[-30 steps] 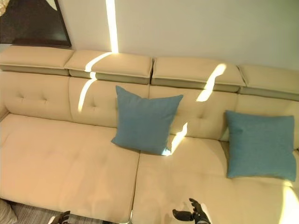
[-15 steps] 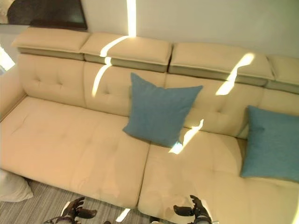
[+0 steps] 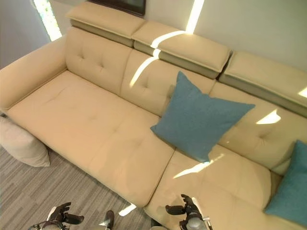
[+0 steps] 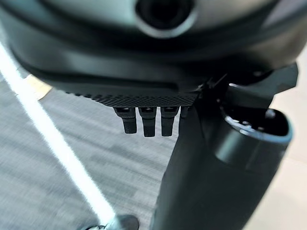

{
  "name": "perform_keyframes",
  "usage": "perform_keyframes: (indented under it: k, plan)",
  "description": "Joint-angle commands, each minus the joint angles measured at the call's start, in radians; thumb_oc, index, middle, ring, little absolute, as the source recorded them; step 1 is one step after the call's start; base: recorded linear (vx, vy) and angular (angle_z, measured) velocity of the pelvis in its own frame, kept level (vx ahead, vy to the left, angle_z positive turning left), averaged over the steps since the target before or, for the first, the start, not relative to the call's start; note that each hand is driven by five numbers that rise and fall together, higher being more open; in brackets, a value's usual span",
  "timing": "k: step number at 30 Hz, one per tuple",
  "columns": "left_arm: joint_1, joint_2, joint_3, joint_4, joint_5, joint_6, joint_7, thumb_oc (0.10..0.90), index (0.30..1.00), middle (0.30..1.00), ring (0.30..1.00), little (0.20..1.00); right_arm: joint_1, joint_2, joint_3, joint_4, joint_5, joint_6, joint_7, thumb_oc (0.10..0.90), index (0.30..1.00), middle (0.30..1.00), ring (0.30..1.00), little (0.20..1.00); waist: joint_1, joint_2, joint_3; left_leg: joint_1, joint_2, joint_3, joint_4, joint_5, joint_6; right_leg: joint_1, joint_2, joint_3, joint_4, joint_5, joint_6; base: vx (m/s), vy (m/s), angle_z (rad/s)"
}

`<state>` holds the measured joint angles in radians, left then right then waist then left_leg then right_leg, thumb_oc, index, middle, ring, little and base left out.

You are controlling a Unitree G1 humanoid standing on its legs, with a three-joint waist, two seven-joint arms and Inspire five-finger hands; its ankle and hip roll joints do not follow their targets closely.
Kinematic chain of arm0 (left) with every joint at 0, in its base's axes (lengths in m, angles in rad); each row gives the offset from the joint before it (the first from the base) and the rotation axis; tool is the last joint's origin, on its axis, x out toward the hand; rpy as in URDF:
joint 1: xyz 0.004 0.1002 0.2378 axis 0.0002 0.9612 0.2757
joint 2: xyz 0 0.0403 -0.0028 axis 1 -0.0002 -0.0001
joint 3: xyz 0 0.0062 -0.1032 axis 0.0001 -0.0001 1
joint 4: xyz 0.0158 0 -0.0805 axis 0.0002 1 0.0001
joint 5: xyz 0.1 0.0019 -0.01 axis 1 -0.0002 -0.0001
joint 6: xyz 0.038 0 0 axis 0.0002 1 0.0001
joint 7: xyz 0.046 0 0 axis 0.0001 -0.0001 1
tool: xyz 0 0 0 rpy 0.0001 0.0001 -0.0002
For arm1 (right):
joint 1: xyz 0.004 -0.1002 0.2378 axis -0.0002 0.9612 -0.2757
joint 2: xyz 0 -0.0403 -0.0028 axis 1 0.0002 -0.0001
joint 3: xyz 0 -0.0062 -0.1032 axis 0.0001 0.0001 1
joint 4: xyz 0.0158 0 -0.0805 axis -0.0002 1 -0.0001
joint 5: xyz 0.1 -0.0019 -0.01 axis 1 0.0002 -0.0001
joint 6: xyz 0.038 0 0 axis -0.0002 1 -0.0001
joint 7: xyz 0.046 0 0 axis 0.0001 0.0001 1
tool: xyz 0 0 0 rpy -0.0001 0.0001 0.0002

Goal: Pick up all the scattered cushions and arrange them neatly on the sofa.

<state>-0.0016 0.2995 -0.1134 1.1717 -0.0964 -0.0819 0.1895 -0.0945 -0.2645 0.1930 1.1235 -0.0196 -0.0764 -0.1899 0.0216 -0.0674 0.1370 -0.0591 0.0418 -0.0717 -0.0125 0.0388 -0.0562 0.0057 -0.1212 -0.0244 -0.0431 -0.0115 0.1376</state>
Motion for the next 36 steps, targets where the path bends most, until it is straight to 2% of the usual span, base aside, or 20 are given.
perform_keyframes:
  k: [1, 2, 4, 7, 8, 9, 11, 12, 13, 14, 16, 17, 20, 25, 26, 27, 28, 29, 33, 36]
  plan:
    - [-0.034, 0.01, 0.009, -0.004, -0.007, -0.03, 0.013, 0.8, 0.9, 0.9, 0.9, 0.9, -0.013, -0.046, 0.018, -0.053, 0.011, -0.019, -0.027, 0.8, 0.9, 0.9, 0.9, 0.9, -0.001, -0.039, -0.059, -0.057, -0.04, -0.008, 0.015, -0.058, 0.015, -0.04, 0.06, 0.026, 0.039, -0.051, -0.017, -0.08, -0.124, 0.17]
    - [-0.034, 0.01, 0.009, -0.004, -0.007, -0.03, 0.013, 0.8, 0.9, 0.9, 0.9, 0.9, -0.013, -0.046, 0.018, -0.053, 0.011, -0.019, -0.027, 0.8, 0.9, 0.9, 0.9, 0.9, -0.002, -0.039, -0.06, -0.057, -0.04, -0.009, 0.015, -0.058, 0.015, -0.04, 0.06, 0.024, 0.038, -0.051, -0.017, -0.15, -0.167, 0.21]
    - [-0.053, 0.002, -0.003, -0.009, -0.019, -0.032, 0.008, 0.8, 0.9, 0.9, 0.9, 0.9, -0.023, -0.06, 0.011, -0.061, 0.02, -0.022, -0.031, 0.8, 0.9, 0.9, 0.9, 0.9, -0.003, -0.035, -0.035, -0.122, -0.032, -0.019, 0.021, -0.01, -0.02, -0.036, 0.073, -0.005, 0.0, -0.05, -0.028, -0.22, -0.181, 0.66]
    - [-0.067, -0.01, -0.016, -0.013, -0.026, -0.033, 0.008, 0.8, 0.9, 0.9, 0.9, 0.9, -0.03, -0.071, 0.012, -0.04, 0.021, -0.016, -0.037, 0.8, 0.9, 0.9, 0.9, 0.9, -0.01, -0.034, -0.009, -0.183, -0.036, 0.014, 0.071, 0.002, -0.02, -0.047, 0.065, -0.048, -0.012, -0.036, -0.033, -0.22, -0.073, 1.2]
    - [-0.067, -0.014, -0.018, -0.013, -0.025, -0.033, 0.008, 0.8, 0.9, 0.9, 0.9, 0.9, -0.028, -0.07, 0.01, -0.028, 0.021, -0.011, -0.037, 0.8, 0.9, 0.9, 0.9, 0.9, -0.016, -0.036, -0.005, -0.19, -0.029, 0.057, 0.094, -0.006, -0.015, -0.055, 0.056, -0.068, -0.013, -0.027, -0.035, -0.21, -0.037, 0.81]
    - [-0.059, -0.018, -0.019, -0.011, -0.013, -0.029, 0.001, 0.8, 0.9, 0.9, 0.9, 0.9, -0.014, -0.066, 0.004, 0.002, 0.018, -0.005, -0.034, 0.8, 0.9, 0.9, 0.9, 0.9, -0.029, -0.04, -0.004, -0.174, -0.015, 0.123, 0.161, -0.059, -0.006, -0.065, 0.038, -0.11, -0.015, -0.012, -0.039, -0.27, -0.039, 0.59]
    - [-0.03, -0.021, -0.01, 0.008, 0.009, -0.022, -0.006, 0.8, 0.9, 0.9, 0.9, 0.9, 0.024, -0.058, -0.023, 0.023, 0.026, -0.008, -0.025, 0.8, 0.9, 0.9, 0.9, 0.9, -0.055, -0.045, -0.007, -0.099, -0.006, 0.166, 0.22, -0.147, 0.007, -0.061, 0.018, -0.163, -0.007, -0.008, -0.052, -0.19, 0.04, 1.0]
    - [-0.031, -0.018, -0.011, 0.002, 0.017, -0.02, -0.011, 0.8, 0.9, 0.9, 0.9, 0.9, 0.047, -0.057, -0.034, 0.024, 0.028, -0.005, -0.02, 0.8, 0.9, 0.9, 0.9, 0.9, -0.074, -0.043, -0.017, -0.048, 0.04, 0.246, 0.212, -0.154, 0.007, -0.058, 0.007, -0.219, -0.008, -0.005, -0.052, -0.08, 0.115, 1.78]
    - [-0.035, -0.017, -0.016, -0.002, 0.02, -0.021, -0.01, 0.8, 0.9, 0.9, 0.9, 0.9, 0.054, -0.055, -0.039, 0.027, 0.03, -0.003, -0.02, 0.8, 0.9, 0.9, 0.9, 0.9, -0.087, -0.039, -0.023, -0.013, 0.059, 0.297, 0.188, -0.151, -0.001, -0.052, 0.0, -0.256, -0.011, -0.003, -0.049, 0.03, 0.182, 1.82]
    - [-0.039, -0.018, -0.025, -0.012, 0.03, -0.021, -0.018, 0.8, 0.9, 0.9, 0.9, 0.9, 0.064, -0.053, -0.048, 0.031, 0.029, -0.001, -0.019, 0.8, 0.9, 0.9, 0.9, 0.9, -0.099, -0.022, -0.039, 0.039, 0.078, 0.339, 0.14, -0.164, -0.024, -0.026, 0.003, -0.295, -0.023, -0.013, -0.033, 0.08, 0.128, 1.94]
    - [-0.037, -0.022, -0.033, -0.015, 0.039, -0.018, -0.022, 0.8, 0.9, 0.9, 0.9, 0.9, 0.055, -0.051, -0.044, 0.041, 0.019, 0.003, -0.023, 0.8, 0.9, 0.9, 0.9, 0.9, -0.096, -0.02, -0.048, 0.051, 0.061, 0.326, 0.095, -0.161, -0.026, -0.018, -0.005, -0.318, -0.023, -0.003, -0.026, 0.05, 0.232, 1.83]
    - [-0.033, -0.02, -0.027, -0.005, 0.044, -0.014, -0.021, 0.8, 0.9, 0.9, 0.9, 0.9, 0.043, -0.042, -0.038, 0.049, 0.012, 0.007, -0.026, 0.8, 0.9, 0.9, 0.9, 0.9, -0.091, -0.033, -0.045, 0.045, 0.035, 0.307, 0.073, -0.148, -0.009, -0.033, -0.023, -0.33, -0.004, 0.015, -0.027, -0.02, 0.299, 1.3]
    - [-0.024, -0.005, 0.005, 0.021, 0.034, -0.007, -0.017, 0.8, 0.9, 0.9, 0.9, 0.9, 0.025, -0.021, -0.018, 0.05, -0.006, 0.014, -0.027, 0.8, 0.9, 0.9, 0.9, 0.9, -0.061, -0.055, -0.038, 0.034, -0.001, 0.269, 0.069, -0.16, 0.021, -0.042, -0.051, -0.324, 0.045, 0.019, -0.012, -0.01, 0.252, 0.69]
    - [-0.023, 0.032, 0.047, 0.039, 0.017, -0.002, -0.004, 0.8, 0.9, 0.9, 0.9, 0.9, 0.015, -0.005, -0.013, 0.031, -0.005, 0.019, -0.021, 0.8, 0.9, 0.9, 0.9, 0.9, -0.04, -0.06, -0.012, 0.032, -0.031, 0.221, 0.072, -0.174, 0.052, -0.093, -0.093, -0.296, 0.196, 0.012, -0.008, 0.01, 0.166, 0.42]
    - [-0.026, 0.038, 0.051, 0.039, 0.011, -0.004, 0.002, 0.8, 0.9, 0.9, 0.9, 0.9, 0.015, -0.002, -0.011, 0.025, -0.004, 0.017, -0.023, 0.8, 0.9, 0.9, 0.9, 0.9, -0.041, -0.057, -0.004, 0.032, -0.035, 0.206, 0.075, -0.174, 0.058, -0.113, -0.088, -0.268, 0.23, 0.017, -0.006, 0.04, 0.117, 0.44]
    - [-0.025, 0.045, 0.051, 0.036, 0.004, -0.008, 0.004, 0.8, 0.9, 0.9, 0.9, 0.9, 0.017, 0.001, -0.008, 0.019, -0.001, 0.015, -0.02, 0.8, 0.9, 0.9, 0.9, 0.9, -0.053, -0.054, -0.002, 0.035, -0.041, 0.185, 0.066, -0.171, 0.062, -0.144, -0.054, -0.215, 0.252, 0.01, -0.012, 0.15, 0.207, 0.35]
    - [-0.019, 0.049, 0.053, 0.032, 0.002, -0.01, 0.004, 0.8, 0.9, 0.9, 0.9, 0.9, 0.025, -0.002, -0.001, 0.014, 0.002, 0.015, -0.018, 0.8, 0.9, 0.9, 0.9, 0.9, -0.065, -0.048, 0.001, 0.06, -0.058, 0.152, 0.048, -0.172, 0.065, -0.174, 0.015, -0.127, 0.238, -0.007, -0.014, 0.21, 0.188, 0.39]
    - [-0.019, 0.048, 0.051, 0.032, 0.001, -0.01, 0.003, 0.8, 0.9, 0.9, 0.9, 0.9, 0.028, -0.003, -0.001, 0.01, 0.001, 0.016, -0.019, 0.8, 0.9, 0.9, 0.9, 0.9, -0.071, -0.048, -0.001, 0.062, -0.068, 0.135, 0.043, -0.17, 0.067, -0.195, 0.03, -0.109, 0.22, 0.0, -0.012, 0.24, 0.145, 0.51]
    - [-0.024, 0.04, 0.042, 0.05, 0.007, -0.012, -0.001, 0.8, 0.9, 0.9, 0.9, 0.9, 0.028, -0.008, 0.005, 0.018, -0.01, 0.018, -0.019, 0.8, 0.9, 0.9, 0.9, 0.9, -0.088, -0.048, 0.013, 0.1, -0.11, 0.06, 0.028, -0.176, 0.065, -0.248, 0.066, -0.11, 0.142, 0.05, 0.0, 0.22, 0.041, 0.62]
    - [-0.027, 0.033, 0.034, 0.052, 0.014, -0.014, -0.005, 0.8, 0.9, 0.9, 0.9, 0.9, 0.033, -0.011, 0.004, 0.024, -0.017, 0.02, -0.019, 0.8, 0.9, 0.9, 0.9, 0.9, -0.101, -0.043, 0.019, 0.118, -0.127, 0.019, 0.029, -0.184, 0.063, -0.245, 0.075, -0.118, 0.127, 0.054, 0.008, 0.15, 0.005, 0.75]
